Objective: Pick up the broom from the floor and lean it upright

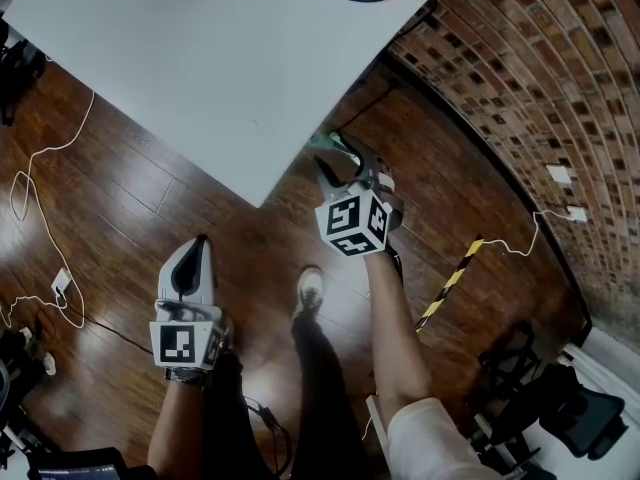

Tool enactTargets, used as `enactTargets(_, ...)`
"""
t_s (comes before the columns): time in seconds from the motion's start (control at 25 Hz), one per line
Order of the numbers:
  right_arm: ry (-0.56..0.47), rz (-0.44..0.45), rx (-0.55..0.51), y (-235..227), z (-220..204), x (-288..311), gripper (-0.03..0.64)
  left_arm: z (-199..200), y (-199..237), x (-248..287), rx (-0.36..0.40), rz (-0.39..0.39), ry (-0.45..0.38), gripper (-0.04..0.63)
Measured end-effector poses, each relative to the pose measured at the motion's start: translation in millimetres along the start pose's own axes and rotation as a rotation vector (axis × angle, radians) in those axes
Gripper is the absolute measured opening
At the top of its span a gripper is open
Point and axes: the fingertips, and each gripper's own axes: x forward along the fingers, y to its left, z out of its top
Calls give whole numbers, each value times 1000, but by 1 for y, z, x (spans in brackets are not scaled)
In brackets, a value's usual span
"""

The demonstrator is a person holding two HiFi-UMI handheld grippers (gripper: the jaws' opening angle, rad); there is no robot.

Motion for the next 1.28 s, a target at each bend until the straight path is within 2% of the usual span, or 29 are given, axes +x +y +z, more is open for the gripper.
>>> enactTargets(0.08,6,-22,37,0,-8,-11,250,-4,2,-2,14,7,22,2)
enactTargets(0.16,-2,-74,94,-4,-15,-31,213,-4,3,-7,18,8,28,2)
enactTargets(0.28,-36,-195,157,-12,-19,-72,39,2,2,-17,27,-9,17,2)
enactTargets(0.32,-44,-221,177,-12,-19,-85,14,6,1,-21,30,-24,-1,2)
enactTargets(0.56,-92,-305,321,-13,-7,-163,12,34,-4,-56,60,-64,-14,2)
enactTargets(0.76,-166,-364,449,-8,28,-236,12,87,1,-91,102,-95,-123,2)
enactTargets(1.04,-281,-454,501,11,104,-346,12,165,3,-159,134,-136,-201,2)
enactTargets(1.28,-345,-519,524,39,146,-412,12,212,6,-203,153,-177,-319,2)
